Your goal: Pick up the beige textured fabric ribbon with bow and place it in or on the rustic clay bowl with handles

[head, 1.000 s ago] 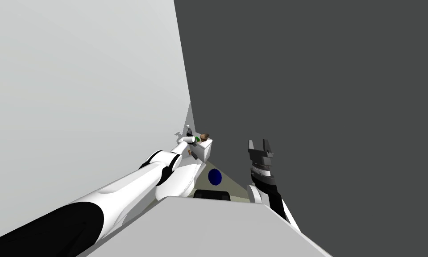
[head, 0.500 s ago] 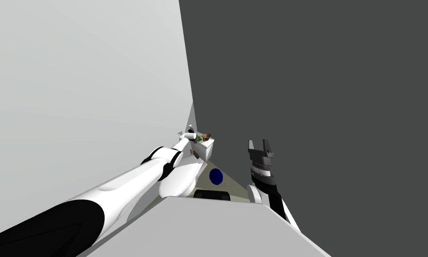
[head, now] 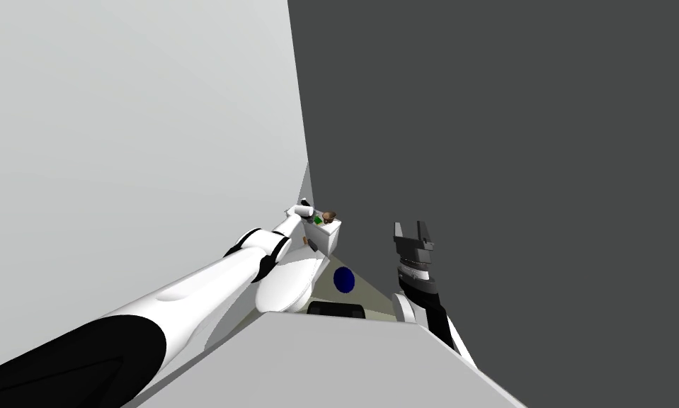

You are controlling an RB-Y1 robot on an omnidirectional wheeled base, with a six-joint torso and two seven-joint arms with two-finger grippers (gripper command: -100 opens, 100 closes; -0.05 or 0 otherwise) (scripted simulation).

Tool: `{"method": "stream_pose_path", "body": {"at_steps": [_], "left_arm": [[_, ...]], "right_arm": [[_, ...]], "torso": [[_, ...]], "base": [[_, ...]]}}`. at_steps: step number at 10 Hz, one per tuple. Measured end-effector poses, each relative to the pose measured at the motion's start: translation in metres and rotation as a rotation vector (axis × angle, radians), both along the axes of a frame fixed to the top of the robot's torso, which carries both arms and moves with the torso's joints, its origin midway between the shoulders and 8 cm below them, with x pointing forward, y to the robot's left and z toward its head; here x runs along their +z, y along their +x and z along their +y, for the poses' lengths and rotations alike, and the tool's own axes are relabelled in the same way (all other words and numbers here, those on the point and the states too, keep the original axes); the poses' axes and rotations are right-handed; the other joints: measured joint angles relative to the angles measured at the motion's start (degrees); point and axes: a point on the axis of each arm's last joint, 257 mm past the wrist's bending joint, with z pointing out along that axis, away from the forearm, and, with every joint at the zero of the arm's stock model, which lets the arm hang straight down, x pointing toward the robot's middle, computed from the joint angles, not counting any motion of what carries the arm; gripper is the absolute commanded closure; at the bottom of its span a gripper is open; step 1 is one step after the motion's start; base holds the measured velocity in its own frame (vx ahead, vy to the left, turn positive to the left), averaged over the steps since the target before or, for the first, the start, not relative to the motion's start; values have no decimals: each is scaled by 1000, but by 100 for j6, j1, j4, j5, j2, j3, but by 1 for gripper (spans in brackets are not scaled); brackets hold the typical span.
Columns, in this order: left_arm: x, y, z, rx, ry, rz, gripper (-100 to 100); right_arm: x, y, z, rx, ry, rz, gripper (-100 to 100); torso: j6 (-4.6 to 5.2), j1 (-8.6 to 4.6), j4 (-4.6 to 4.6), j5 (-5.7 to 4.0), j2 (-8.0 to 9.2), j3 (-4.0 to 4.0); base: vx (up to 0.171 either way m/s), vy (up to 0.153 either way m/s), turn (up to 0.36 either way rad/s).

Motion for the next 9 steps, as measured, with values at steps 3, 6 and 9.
{"method": "stream_pose_path", "body": {"at_steps": [3, 6, 9], "left_arm": [[18, 6, -4, -61, 85, -4, 100], [36, 8, -5, -125, 187, 3, 100], [48, 9, -2, -176, 290, 21, 100]], "right_arm": [[0, 0, 0, 0, 0, 0, 0], [0, 0, 0, 0, 0, 0, 0], [0, 0, 0, 0, 0, 0, 0]], "torso": [[5, -5, 0, -3, -4, -2], [8, -9, -4, -6, -12, -8], [11, -15, -9, -8, -19, -13]], "base": [[-4, 23, -47], [11, 23, -83], [18, 17, -125]]}}
